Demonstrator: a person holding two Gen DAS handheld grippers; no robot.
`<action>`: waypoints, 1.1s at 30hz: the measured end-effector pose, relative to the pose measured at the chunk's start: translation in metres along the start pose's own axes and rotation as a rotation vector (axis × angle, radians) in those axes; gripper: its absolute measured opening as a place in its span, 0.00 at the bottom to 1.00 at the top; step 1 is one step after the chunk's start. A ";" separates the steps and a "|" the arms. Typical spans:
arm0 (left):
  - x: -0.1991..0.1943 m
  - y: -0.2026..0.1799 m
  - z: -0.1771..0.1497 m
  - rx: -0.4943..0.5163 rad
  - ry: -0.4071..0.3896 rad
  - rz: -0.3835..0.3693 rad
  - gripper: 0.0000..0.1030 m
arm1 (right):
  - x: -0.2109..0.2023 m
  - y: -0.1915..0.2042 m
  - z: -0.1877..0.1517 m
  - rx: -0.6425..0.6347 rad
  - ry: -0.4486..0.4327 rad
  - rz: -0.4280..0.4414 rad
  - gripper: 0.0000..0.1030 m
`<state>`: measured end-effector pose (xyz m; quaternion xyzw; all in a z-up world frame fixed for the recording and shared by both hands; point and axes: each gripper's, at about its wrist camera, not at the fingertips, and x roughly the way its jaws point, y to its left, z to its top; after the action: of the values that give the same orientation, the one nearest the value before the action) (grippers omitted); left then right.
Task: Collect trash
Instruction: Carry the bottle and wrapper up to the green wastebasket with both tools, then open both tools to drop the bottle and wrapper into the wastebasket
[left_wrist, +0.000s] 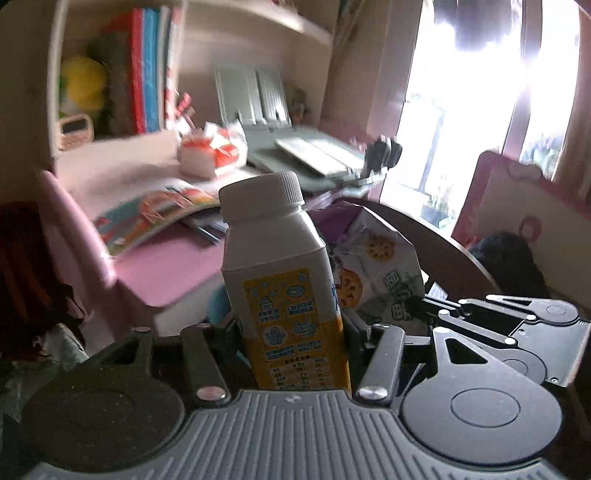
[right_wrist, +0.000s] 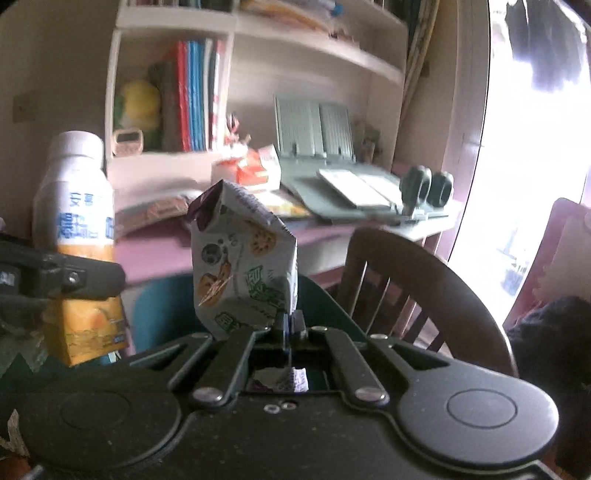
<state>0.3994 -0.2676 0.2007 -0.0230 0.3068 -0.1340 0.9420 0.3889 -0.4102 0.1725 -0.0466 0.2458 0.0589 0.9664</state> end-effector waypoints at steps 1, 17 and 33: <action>0.010 -0.003 0.001 0.004 0.015 0.004 0.54 | 0.009 -0.006 -0.001 -0.002 0.016 0.000 0.00; 0.120 -0.022 -0.008 0.117 0.188 0.030 0.54 | 0.072 -0.016 -0.033 -0.112 0.223 0.076 0.04; 0.116 -0.021 -0.009 0.105 0.198 0.031 0.68 | 0.059 -0.010 -0.038 -0.156 0.212 0.122 0.38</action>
<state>0.4786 -0.3178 0.1295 0.0443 0.3914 -0.1370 0.9089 0.4239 -0.4197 0.1116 -0.1127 0.3434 0.1312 0.9231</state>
